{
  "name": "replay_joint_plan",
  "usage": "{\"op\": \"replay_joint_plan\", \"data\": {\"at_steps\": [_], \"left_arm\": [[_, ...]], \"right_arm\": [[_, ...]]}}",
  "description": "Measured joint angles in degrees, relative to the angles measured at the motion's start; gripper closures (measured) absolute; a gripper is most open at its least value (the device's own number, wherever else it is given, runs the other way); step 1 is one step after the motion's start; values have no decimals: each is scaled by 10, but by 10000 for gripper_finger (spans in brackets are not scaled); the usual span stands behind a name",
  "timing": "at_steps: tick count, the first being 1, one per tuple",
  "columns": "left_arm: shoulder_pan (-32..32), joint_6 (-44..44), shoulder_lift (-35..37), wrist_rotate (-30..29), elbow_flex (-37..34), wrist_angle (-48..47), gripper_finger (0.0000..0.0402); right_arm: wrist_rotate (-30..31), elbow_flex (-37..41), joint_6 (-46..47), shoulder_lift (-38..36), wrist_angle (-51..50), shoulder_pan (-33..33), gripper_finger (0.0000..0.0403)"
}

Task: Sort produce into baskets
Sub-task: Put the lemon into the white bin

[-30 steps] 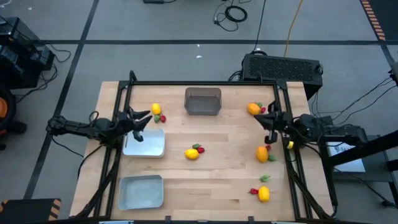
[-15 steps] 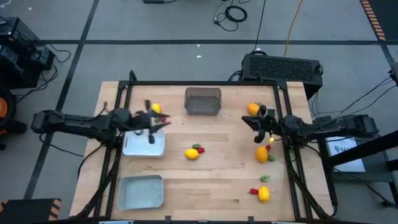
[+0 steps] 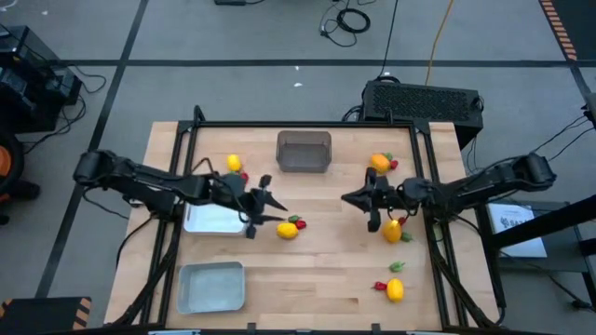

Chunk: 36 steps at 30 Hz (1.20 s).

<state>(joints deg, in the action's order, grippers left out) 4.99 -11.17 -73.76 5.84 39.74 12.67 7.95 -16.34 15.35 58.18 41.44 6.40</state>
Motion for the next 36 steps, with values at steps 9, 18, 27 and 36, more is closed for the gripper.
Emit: {"op": "replay_joint_plan", "data": {"at_steps": [9,18,27,36], "left_arm": [[77,3,-99,-116,80,-57,198],[109,36,-195,-184,169,-136,93],[108,79,-240,-198,182,-182,88],[107,109,-264,-203,180,-225,88]], "right_arm": [[-8,-59,-11,50,-107,41,403],[-6,-63,43,68,-121,76,403],[-3,-63,62,64,-137,84,403],[18,-63,65,64,-139,84,403]]}}
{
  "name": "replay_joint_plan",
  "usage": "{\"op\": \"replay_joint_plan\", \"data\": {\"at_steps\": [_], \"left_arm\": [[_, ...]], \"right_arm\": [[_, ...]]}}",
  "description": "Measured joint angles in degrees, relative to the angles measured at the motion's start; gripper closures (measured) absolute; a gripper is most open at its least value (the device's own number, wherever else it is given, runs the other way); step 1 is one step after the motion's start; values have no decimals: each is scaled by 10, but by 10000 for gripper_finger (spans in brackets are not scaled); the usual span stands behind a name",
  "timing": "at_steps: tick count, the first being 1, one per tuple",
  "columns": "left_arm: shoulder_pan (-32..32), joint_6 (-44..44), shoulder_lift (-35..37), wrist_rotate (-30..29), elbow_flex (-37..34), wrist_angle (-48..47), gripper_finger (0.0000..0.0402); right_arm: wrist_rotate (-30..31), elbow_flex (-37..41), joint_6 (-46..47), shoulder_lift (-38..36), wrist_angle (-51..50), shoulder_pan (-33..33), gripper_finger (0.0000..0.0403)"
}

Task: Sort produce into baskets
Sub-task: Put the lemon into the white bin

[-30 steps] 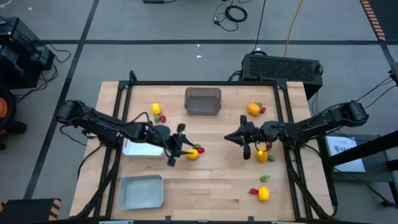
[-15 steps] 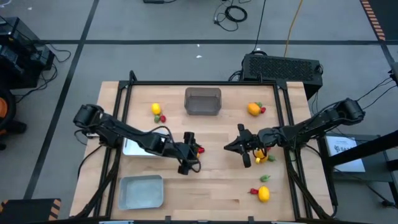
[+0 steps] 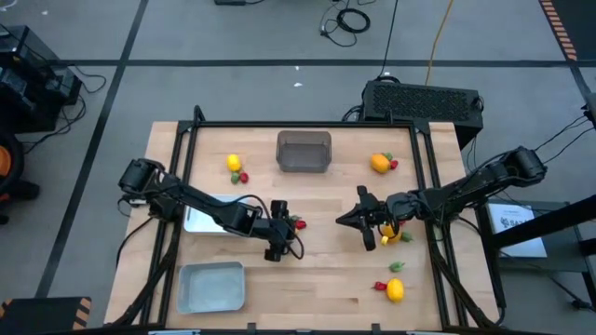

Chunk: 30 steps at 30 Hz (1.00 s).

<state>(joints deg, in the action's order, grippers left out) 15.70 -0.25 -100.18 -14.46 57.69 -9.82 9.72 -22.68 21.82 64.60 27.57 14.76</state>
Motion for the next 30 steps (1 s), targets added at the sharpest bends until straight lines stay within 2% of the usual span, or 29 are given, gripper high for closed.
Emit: {"op": "replay_joint_plan", "data": {"at_steps": [14,23,26,30], "left_arm": [[-3,15,-46,-17,1,-15,88],[-3,16,-52,-17,1,-13,91],[-3,16,-52,-9,1,-13,111],[-3,16,-52,-8,1,-15,159]], "right_arm": [[10,0,-15,0,0,0,403],[10,0,-17,0,1,-2,403],[15,0,-17,0,1,-2,403],[27,0,-17,0,1,-2,403]]}}
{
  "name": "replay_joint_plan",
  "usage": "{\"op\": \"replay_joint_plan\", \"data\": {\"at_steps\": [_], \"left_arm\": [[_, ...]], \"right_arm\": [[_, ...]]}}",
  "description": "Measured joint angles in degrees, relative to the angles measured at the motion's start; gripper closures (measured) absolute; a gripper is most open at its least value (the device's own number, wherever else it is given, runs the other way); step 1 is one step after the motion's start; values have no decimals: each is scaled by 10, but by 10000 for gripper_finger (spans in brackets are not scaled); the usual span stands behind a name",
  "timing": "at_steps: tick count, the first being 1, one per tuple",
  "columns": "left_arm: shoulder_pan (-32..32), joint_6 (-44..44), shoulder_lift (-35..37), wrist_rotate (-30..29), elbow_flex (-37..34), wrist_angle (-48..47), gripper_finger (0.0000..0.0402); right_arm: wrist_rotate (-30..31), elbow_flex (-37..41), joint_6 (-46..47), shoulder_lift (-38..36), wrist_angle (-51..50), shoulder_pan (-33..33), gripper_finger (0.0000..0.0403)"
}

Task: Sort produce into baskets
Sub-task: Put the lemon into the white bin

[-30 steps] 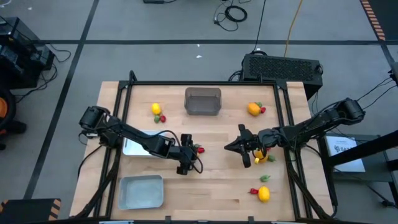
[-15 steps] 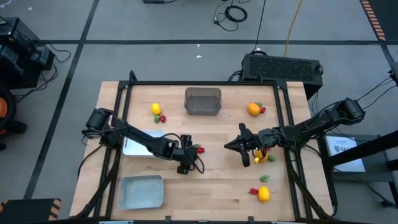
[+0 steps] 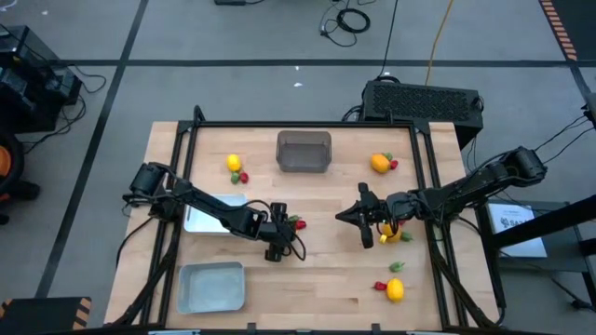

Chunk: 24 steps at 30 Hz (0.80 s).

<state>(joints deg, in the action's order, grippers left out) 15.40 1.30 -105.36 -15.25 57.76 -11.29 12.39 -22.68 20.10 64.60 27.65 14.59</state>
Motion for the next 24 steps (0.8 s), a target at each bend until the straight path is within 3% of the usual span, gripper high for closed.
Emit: {"op": "replay_joint_plan", "data": {"at_steps": [4,13,19,24], "left_arm": [[0,-4,10,0,7,-38,188],[-4,-15,155,-70,59,-244,171],[-22,141,278,-73,55,-418,170],[-23,274,333,-53,23,-524,169]], "right_arm": [[0,0,0,0,4,0,403],[0,0,0,0,6,0,403],[0,0,-8,0,8,0,403],[8,0,-26,0,8,0,403]]}}
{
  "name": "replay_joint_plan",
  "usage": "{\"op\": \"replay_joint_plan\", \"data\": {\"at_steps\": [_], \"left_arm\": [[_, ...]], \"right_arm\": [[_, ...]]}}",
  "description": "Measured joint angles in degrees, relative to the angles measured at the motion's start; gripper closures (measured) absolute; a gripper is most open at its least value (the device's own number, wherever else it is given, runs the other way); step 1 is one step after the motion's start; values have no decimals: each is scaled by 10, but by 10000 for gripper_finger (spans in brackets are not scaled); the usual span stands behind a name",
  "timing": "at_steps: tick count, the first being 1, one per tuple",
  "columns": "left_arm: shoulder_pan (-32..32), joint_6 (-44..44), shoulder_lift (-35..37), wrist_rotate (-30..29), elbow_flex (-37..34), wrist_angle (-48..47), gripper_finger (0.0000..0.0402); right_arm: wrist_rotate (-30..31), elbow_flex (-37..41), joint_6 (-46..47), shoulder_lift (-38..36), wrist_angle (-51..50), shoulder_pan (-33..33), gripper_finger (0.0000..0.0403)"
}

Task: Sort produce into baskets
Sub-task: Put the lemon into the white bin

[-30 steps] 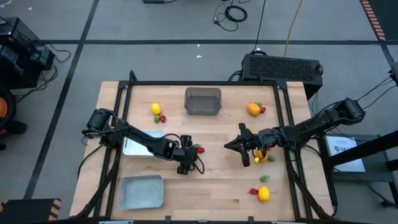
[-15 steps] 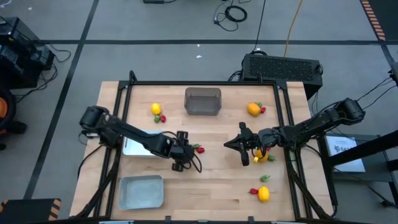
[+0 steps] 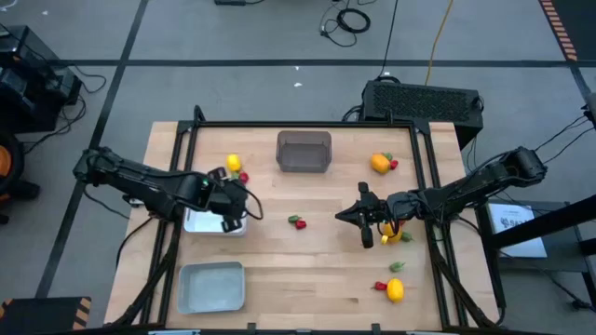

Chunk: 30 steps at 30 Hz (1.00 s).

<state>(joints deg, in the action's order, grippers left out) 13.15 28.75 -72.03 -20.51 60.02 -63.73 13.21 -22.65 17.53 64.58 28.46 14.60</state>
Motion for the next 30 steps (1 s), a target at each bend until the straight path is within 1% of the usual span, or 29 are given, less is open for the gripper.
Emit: {"op": "replay_joint_plan", "data": {"at_steps": [4,6,8,13,17,24,26,30], "left_arm": [[0,31,15,48,-41,-26,169],[0,35,15,68,-63,-17,169],[0,36,15,75,-82,-6,169],[-1,34,12,64,-110,8,169],[-1,35,12,38,-114,8,168],[-1,24,12,37,-115,23,167],[-1,25,10,37,-115,24,159],[-1,24,1,37,-115,25,130]], "right_arm": [[4,0,-5,0,0,0,403],[5,0,-5,0,0,0,403],[5,0,-7,0,0,0,403],[5,0,-5,0,4,0,403],[5,0,-2,0,5,0,403],[5,0,0,0,14,0,403],[5,0,0,0,17,0,403],[5,0,0,0,17,0,403]]}}
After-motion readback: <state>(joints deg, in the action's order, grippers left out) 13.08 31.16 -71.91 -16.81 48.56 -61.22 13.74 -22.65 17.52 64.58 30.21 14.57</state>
